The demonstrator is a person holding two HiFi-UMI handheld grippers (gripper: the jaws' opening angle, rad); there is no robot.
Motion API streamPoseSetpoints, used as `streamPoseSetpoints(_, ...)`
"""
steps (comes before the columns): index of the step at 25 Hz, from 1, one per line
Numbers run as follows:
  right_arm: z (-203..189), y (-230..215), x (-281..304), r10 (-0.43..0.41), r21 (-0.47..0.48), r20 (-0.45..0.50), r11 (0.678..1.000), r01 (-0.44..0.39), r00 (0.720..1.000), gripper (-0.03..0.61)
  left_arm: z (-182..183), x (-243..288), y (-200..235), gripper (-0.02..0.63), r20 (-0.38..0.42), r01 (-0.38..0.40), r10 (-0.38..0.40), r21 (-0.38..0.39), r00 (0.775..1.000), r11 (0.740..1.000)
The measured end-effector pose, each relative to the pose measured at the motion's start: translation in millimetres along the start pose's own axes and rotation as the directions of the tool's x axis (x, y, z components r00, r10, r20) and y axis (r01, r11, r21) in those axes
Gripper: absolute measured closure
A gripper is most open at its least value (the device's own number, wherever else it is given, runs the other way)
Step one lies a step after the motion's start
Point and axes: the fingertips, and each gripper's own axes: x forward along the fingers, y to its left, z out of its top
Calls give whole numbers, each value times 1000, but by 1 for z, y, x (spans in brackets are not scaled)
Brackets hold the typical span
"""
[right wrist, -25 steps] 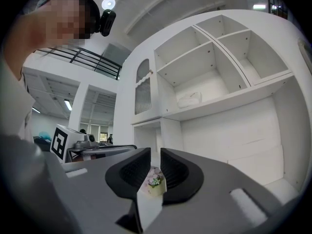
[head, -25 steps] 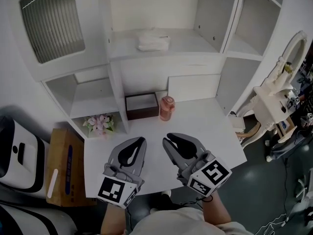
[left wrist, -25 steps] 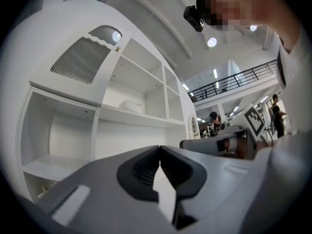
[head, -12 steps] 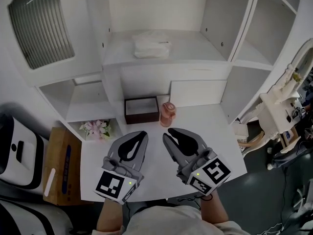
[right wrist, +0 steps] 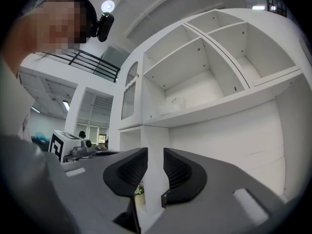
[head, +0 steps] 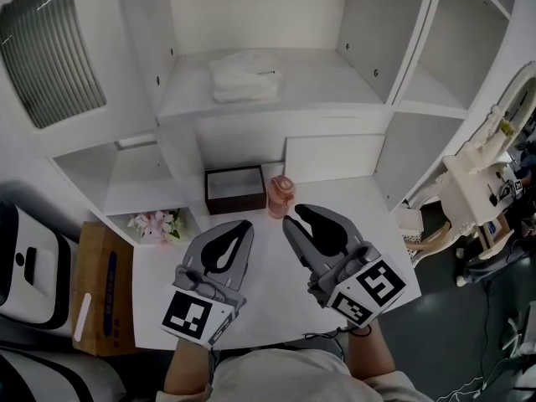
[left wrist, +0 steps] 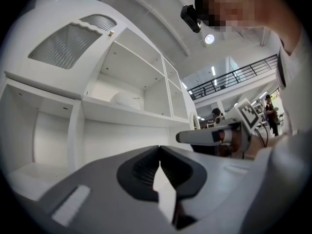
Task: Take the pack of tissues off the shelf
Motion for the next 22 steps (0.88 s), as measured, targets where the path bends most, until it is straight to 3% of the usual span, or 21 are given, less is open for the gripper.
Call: streamPoseSetpoints(22,95,-34,67,-153,-109,37,982,156,988,407,10,-9,47,612,24,140,-140,-10,990,990)
